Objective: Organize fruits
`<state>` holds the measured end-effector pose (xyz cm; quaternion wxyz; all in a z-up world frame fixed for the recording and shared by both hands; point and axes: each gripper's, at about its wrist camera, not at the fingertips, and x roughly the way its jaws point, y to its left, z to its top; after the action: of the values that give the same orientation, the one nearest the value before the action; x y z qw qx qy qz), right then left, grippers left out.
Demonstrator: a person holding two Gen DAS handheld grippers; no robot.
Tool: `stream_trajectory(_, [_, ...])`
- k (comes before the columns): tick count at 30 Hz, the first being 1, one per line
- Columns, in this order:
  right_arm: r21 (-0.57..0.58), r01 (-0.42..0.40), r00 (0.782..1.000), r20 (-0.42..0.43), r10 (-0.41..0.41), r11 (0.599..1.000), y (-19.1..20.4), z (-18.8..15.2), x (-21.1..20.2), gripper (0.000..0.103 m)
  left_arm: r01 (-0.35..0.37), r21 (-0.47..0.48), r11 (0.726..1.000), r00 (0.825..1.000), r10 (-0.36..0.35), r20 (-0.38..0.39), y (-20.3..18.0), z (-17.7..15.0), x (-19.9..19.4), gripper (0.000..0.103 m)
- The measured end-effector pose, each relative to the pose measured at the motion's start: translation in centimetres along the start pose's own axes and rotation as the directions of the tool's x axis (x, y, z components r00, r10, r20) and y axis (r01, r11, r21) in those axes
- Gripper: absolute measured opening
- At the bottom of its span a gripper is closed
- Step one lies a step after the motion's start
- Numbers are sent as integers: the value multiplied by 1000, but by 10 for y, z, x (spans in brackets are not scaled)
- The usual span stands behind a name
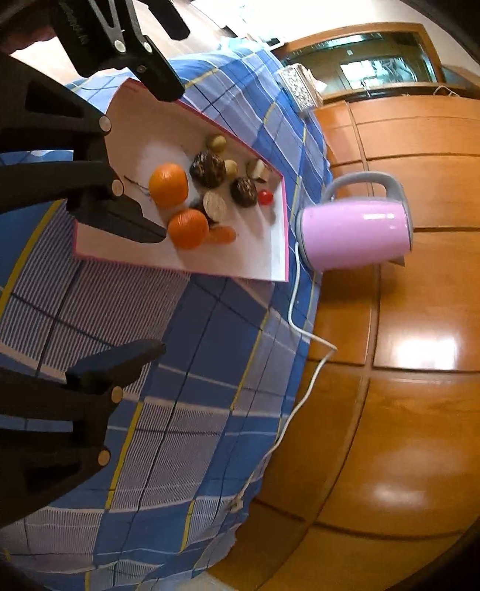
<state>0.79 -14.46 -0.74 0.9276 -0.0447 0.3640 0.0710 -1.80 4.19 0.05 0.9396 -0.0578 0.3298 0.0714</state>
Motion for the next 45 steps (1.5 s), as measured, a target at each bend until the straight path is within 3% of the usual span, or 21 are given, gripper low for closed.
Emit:
stream_trajectory(8, [-5,8,1000,23,-8,1000,3,-2,-6,56,-28,-19,999,1000,28,8,2,-3,-1,103])
stream_trajectory(45, [-29,-4,1000,14,4,1000,11,-3,1,56,-8,-45,999,1000,7,-18,8,-3,5,103])
